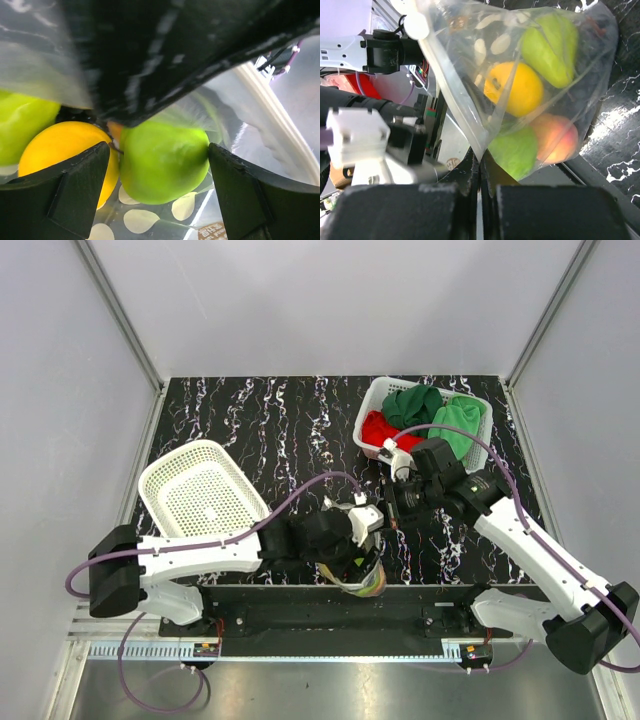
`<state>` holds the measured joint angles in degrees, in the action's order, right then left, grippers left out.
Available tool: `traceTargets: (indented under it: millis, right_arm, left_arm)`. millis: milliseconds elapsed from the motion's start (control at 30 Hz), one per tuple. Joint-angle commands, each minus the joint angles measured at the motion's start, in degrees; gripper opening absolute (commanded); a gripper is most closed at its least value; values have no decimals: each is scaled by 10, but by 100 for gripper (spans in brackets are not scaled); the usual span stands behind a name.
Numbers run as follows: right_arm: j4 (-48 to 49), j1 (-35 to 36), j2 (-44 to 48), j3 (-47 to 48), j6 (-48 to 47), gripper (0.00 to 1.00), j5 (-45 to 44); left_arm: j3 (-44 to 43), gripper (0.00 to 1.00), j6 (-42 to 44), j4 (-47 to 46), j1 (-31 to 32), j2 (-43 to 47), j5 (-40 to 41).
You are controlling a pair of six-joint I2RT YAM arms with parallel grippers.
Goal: Open the zip-top bag and remove the fake food
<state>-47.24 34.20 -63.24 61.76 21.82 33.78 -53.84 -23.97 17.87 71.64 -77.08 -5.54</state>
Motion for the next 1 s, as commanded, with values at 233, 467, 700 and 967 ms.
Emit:
traceTargets:
  millis: [233, 467, 700, 967]
  right_arm:
    - [38, 2, 41, -13, 12, 0, -27]
    - [39, 1, 58, -30, 18, 0, -51]
    - [47, 2, 82, -57, 30, 0, -66]
    - [57, 2, 93, -69, 30, 0, -86]
  left_arm:
    - [19, 87, 27, -39, 32, -31, -19]
    - [24, 48, 15, -42, 31, -43, 19]
    - [19, 14, 17, -29, 32, 40, 107]
    - [9, 0, 19, -16, 32, 109, 171]
